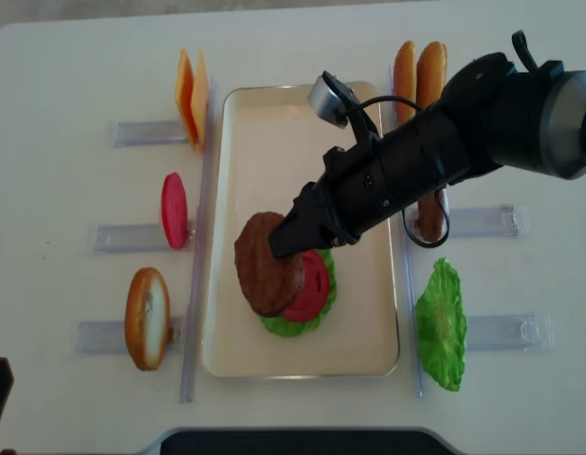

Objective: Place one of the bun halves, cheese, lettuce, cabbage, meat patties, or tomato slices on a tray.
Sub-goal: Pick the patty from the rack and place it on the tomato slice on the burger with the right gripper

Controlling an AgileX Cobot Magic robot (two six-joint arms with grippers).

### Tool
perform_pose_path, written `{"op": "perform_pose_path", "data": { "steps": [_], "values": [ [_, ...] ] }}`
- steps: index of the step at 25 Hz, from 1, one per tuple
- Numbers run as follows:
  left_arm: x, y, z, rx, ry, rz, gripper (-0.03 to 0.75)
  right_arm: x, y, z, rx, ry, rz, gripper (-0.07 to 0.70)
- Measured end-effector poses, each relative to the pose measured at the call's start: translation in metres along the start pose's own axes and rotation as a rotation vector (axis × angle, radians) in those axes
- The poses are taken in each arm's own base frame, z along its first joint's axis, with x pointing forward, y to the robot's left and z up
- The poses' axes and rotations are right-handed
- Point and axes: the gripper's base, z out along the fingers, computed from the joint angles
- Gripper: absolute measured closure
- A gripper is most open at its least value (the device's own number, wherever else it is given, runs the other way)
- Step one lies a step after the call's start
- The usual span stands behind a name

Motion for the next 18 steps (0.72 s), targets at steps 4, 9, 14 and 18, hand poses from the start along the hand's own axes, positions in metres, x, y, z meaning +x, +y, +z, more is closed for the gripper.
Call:
{"op": "perform_pose_path", "data": {
  "steps": [4,9,14,18],
  "values": [
    [0.000,0.000,0.000,0.000,0.000,0.000,0.496,0.002,-0.015,0.006,0.017,0.014,0.017,0.483],
    [0.000,0.000,0.000,0.000,0.000,0.000,0.496,0.002,-0.025,0.010,0.053,0.009,0.014,0.483],
    [0.000,0.000,0.000,0.000,0.000,0.000,0.496,0.002,-0.029,0.011,0.077,0.003,0.008,0.483],
    [0.000,0.000,0.000,0.000,0.000,0.000,0.496,0.002,-0.031,0.011,0.095,-0.001,0.000,0.483]
  ]
}}
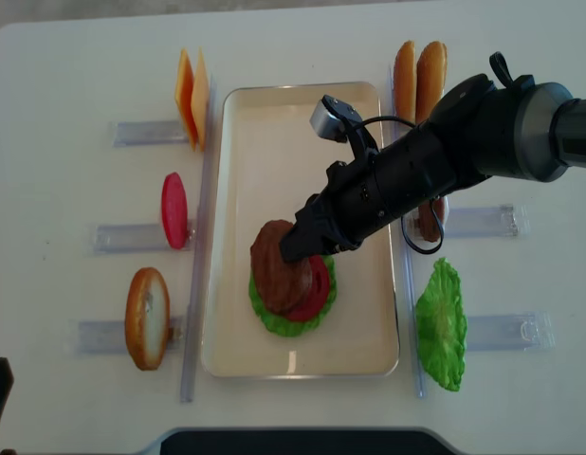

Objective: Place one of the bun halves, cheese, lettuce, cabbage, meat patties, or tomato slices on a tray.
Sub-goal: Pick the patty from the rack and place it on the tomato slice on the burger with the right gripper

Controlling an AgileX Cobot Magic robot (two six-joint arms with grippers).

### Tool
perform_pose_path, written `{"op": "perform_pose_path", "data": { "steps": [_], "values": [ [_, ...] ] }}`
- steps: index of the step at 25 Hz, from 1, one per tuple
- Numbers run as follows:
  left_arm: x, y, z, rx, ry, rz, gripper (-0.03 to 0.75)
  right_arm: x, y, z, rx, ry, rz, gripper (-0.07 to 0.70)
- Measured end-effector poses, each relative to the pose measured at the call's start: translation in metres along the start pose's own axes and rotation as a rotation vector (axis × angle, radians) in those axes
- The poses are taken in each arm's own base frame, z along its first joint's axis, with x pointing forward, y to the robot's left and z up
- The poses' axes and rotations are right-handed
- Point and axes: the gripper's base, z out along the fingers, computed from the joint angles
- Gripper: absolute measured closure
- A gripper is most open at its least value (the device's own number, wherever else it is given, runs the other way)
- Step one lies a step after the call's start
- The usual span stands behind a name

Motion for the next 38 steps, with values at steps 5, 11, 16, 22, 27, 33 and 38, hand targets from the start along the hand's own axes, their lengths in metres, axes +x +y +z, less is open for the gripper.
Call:
{"op": "perform_pose_path", "data": {
  "steps": [5,11,16,22,27,33,38],
  "values": [
    [0.0000,0.0000,0.0000,0.000,0.000,0.000,0.496,0.0002,-0.0017,0.0000,0.018,0.002,-0.009,0.483],
    [0.0000,0.0000,0.0000,0.000,0.000,0.000,0.496,0.0019,-0.0035,-0.0001,0.038,0.021,-0.031,0.483],
    [0.0000,0.0000,0.0000,0.000,0.000,0.000,0.496,0.0025,-0.0039,-0.0001,0.043,0.028,-0.024,0.483],
    [0.0000,0.0000,0.0000,0.000,0.000,-0.001,0.496,0.0025,-0.0041,-0.0001,0.045,0.028,-0.023,0.484],
    [0.0000,0.0000,0.0000,0.000,0.000,-0.001,0.496,0.0019,-0.0041,-0.0010,0.057,0.024,-0.030,0.465],
    [0.0000,0.0000,0.0000,0.000,0.000,-0.001,0.496,0.0037,-0.0072,-0.0017,0.094,0.047,-0.066,0.258],
    [0.0000,0.0000,0.0000,0.000,0.000,-0.001,0.496,0.0046,-0.0103,-0.0025,0.130,0.061,-0.096,0.190]
  ]
}}
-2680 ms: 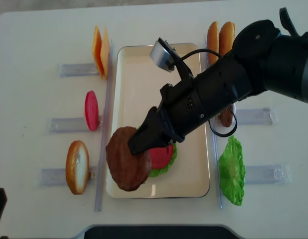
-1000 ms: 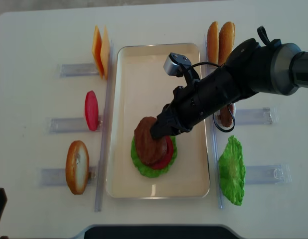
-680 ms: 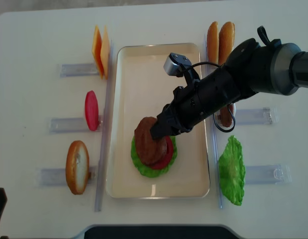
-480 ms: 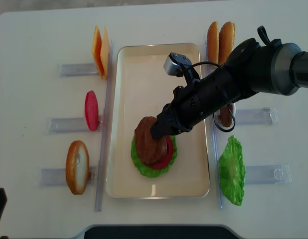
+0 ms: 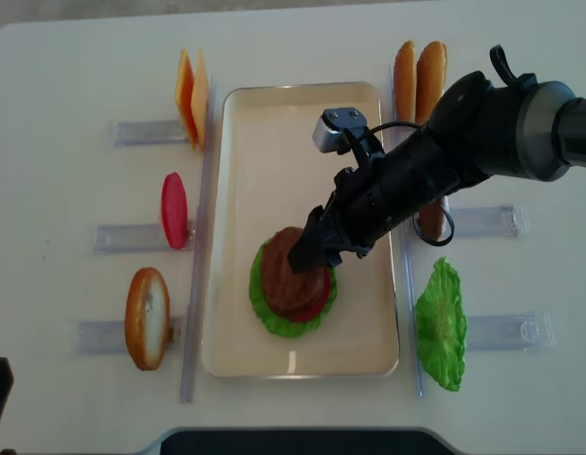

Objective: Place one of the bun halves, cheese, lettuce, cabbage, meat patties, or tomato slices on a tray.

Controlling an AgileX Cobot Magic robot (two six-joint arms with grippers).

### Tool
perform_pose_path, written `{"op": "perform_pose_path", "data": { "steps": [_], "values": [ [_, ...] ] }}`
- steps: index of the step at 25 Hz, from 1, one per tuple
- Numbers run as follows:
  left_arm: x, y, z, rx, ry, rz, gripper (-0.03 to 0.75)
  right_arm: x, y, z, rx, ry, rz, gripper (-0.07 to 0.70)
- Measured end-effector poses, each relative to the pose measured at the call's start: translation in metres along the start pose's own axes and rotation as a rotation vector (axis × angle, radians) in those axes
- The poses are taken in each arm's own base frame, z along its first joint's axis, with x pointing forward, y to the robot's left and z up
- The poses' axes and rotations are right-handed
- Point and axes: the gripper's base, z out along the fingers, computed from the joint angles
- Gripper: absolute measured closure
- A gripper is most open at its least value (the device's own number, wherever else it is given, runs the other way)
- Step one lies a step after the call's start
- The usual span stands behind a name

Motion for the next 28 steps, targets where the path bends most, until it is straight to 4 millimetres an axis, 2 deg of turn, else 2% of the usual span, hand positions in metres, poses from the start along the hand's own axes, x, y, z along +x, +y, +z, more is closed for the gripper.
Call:
{"op": "perform_pose_path", "data": {
  "steps": [12,28],
  "values": [
    [0.000,0.000,0.000,0.000,0.000,0.000,0.496,-0.012,0.017,-0.030,0.126,-0.086,-0.138,0.181],
    [0.000,0.000,0.000,0.000,0.000,0.000,0.496,-0.017,0.059,-0.090,0.264,-0.190,-0.268,0.181]
  ]
}}
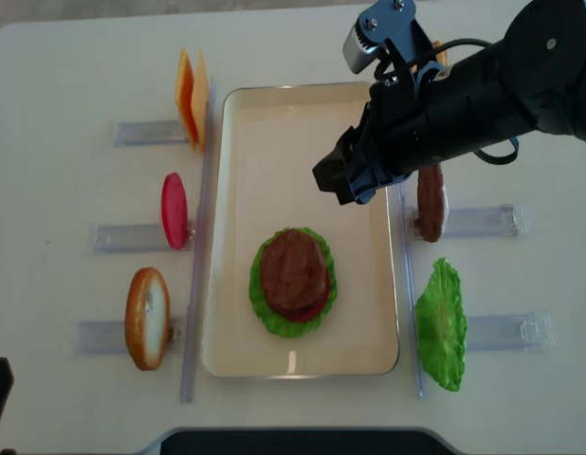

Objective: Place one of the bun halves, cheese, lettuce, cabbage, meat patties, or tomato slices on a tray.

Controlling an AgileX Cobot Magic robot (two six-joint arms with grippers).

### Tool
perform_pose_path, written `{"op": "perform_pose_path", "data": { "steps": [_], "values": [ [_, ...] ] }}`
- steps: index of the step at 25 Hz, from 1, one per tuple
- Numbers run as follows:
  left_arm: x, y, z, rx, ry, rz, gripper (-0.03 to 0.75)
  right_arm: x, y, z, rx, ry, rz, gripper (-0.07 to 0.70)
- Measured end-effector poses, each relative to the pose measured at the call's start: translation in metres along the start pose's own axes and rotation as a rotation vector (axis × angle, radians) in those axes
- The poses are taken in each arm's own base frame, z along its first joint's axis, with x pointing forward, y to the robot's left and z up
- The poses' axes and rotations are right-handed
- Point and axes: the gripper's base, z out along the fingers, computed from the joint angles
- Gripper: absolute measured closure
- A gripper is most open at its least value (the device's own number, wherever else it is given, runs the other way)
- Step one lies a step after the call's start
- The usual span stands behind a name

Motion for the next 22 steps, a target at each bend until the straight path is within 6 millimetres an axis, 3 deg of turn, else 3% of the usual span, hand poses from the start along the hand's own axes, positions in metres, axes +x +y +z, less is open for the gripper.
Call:
{"op": "perform_pose_path", "data": {
  "steps": [7,14,19,22],
  "values": [
    [0.000,0.000,0.000,0.000,0.000,-0.001,0.496,0.002,0.004,-0.022,0.085,0.040,0.001,0.181],
    [0.000,0.000,0.000,0.000,0.000,-0.001,0.496,0.023,-0.002,-0.045,0.272,0.263,0.112,0.216],
    [0.000,0.000,0.000,0.000,0.000,-0.001,0.496,0.046,-0.022,-0.070,0.473,0.491,0.282,0.246],
    [0.000,0.000,0.000,0.000,0.000,-0.001,0.496,0.058,-0.045,-0.091,0.539,0.550,0.435,0.250]
  ]
}}
